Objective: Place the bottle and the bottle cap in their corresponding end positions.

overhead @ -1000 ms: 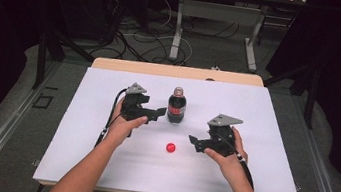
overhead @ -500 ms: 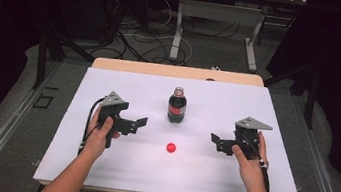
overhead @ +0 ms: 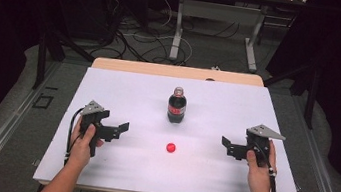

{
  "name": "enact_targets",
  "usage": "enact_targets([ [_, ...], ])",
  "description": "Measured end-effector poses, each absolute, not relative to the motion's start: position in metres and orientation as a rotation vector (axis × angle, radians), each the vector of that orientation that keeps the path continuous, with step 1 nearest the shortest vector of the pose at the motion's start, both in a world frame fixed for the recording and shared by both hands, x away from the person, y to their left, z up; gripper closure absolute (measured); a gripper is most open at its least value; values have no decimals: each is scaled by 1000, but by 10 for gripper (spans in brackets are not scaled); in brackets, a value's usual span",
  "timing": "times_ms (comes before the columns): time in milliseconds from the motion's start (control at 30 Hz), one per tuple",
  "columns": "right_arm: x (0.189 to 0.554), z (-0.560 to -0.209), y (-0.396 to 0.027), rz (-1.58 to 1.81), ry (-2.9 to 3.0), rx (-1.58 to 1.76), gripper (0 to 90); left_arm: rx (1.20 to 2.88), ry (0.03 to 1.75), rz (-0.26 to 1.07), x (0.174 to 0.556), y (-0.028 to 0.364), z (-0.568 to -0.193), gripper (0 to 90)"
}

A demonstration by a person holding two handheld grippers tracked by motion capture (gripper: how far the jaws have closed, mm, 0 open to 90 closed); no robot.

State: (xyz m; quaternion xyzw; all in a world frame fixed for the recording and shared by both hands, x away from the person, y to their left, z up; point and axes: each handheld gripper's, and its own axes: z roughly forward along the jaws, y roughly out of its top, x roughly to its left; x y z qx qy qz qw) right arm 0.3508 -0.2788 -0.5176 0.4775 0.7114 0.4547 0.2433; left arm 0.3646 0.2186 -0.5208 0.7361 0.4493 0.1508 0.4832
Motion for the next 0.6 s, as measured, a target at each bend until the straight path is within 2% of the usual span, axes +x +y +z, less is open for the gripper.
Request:
enact_targets([
  [133, 352, -530, -287, 1307, 1932, 1394, 0, 1795, 1130, 356, 366, 223, -529, 11],
  [300, 355, -541, -291, 1226, 1936, 1451, 0, 1794, 1167, 356, 367, 226, -533, 11],
  [600, 356, -542, -296, 1286, 1913, 1467, 0, 1780, 1183, 351, 368, 226, -535, 11],
])
